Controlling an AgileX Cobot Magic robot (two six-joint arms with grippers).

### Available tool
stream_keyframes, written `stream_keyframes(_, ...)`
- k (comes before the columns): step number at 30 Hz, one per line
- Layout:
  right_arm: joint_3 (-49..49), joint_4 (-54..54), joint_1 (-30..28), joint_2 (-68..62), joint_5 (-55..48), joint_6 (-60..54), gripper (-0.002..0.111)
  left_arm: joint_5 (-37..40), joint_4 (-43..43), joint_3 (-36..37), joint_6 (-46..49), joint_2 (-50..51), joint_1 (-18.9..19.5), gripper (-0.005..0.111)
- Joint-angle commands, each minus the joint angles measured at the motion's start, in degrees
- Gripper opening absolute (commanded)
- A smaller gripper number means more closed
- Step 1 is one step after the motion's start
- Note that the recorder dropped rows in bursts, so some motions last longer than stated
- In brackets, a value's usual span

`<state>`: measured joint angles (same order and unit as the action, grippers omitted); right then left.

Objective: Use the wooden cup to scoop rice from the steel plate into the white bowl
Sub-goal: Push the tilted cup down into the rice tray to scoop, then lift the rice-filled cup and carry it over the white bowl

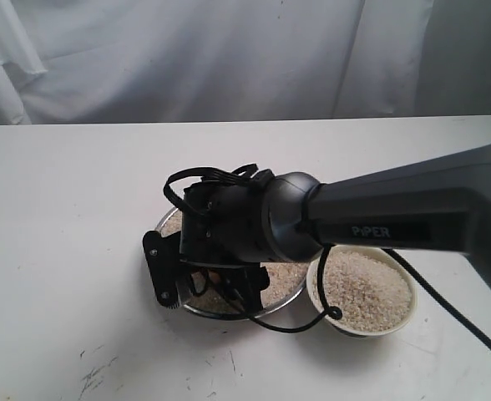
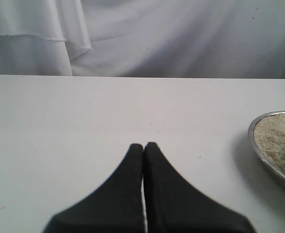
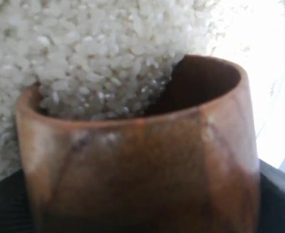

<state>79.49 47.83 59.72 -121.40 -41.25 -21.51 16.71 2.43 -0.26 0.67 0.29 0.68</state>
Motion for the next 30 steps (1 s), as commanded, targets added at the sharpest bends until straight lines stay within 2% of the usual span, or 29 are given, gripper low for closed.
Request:
stream_keyframes(1, 0.41, -1.05, -1.03, 0.13, 2.65, 0.97, 0.000, -0.36, 0.04, 0.26, -0.18, -0.29, -0.09, 0.000)
stream_keyframes(18, 0.28, -8.41, -4.83, 0.13, 11.04, 8.87, 0.000, -0.36, 0.04, 0.26, -0.18, -0.29, -0.09, 0.000)
stream_keyframes(30, -0.25, -8.17, -6.46, 2.61, 13.48, 18.31, 0.000, -0.36, 0.04, 0.26, -0.18, -0.29, -0.09, 0.000)
